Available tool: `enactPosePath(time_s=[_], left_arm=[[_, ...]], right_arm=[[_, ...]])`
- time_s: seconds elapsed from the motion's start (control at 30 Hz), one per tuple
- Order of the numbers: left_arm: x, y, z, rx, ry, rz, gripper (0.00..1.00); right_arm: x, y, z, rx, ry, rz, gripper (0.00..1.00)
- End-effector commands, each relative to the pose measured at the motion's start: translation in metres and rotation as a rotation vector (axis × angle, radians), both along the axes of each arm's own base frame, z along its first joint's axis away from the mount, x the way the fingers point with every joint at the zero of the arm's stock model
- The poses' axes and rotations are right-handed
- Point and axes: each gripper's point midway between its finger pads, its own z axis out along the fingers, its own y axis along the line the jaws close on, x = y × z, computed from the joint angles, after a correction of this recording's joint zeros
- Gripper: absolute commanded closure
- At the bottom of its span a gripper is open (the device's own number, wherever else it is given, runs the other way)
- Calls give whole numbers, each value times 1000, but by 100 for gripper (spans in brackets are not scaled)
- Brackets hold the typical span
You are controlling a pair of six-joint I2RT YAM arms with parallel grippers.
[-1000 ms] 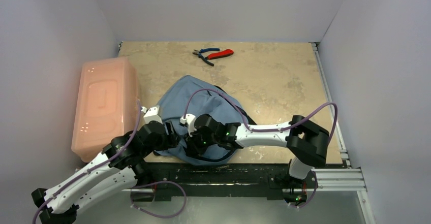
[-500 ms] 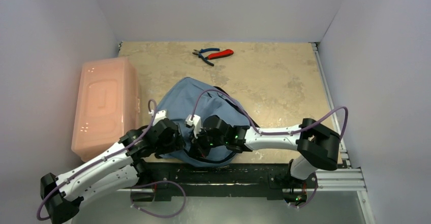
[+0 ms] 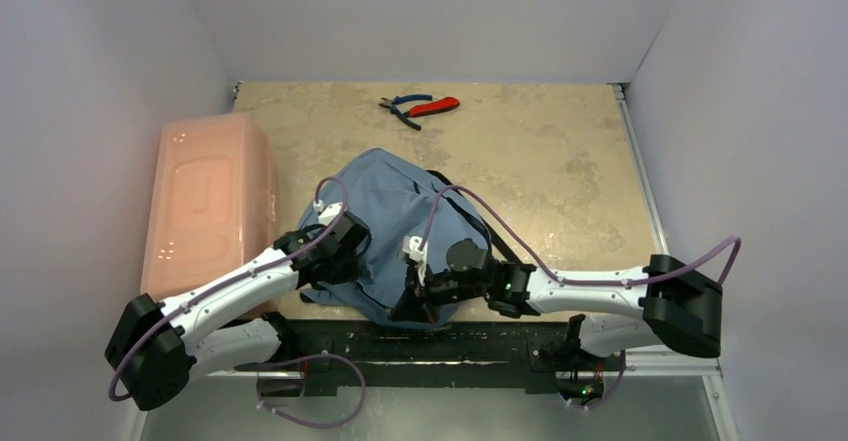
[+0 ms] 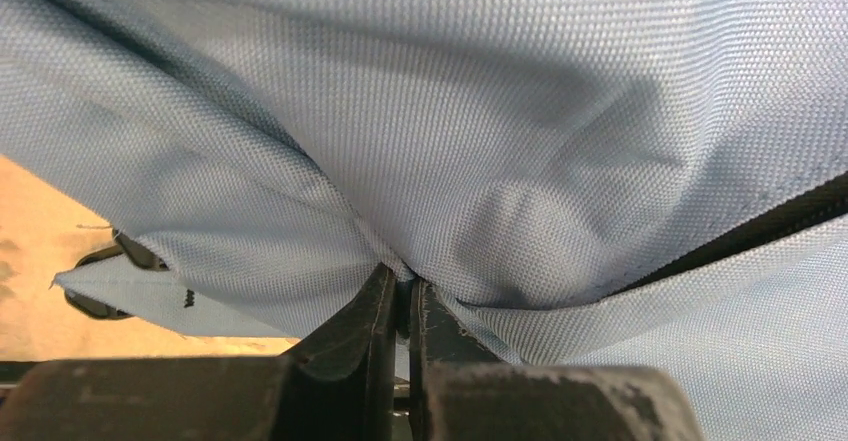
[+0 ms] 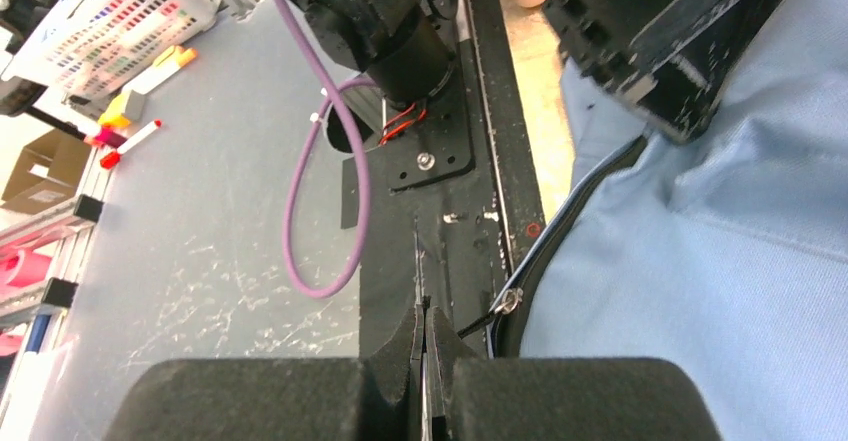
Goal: Pack the student bag
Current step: Zip the student bag at the center of the board.
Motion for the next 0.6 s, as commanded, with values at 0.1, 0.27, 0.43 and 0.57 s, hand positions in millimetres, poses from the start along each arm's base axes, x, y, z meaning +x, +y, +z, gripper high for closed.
enactPosePath(time_s=[0.1,0.27,0.43,0.57], left_arm=[[51,5,40,54,-261,-54,100],[45,14,38,44,-306,-76,100],[41,19,36,40,-330,-88,100],[40,10,43,5,-339,-137,100]], right_arm=[[-9,-45,19,75,32,-98,100],[79,-126,22,94,78,-836,100],[106,-192,30,195,139,-1180,100],[107,-180,38,128,55,-1124,100]])
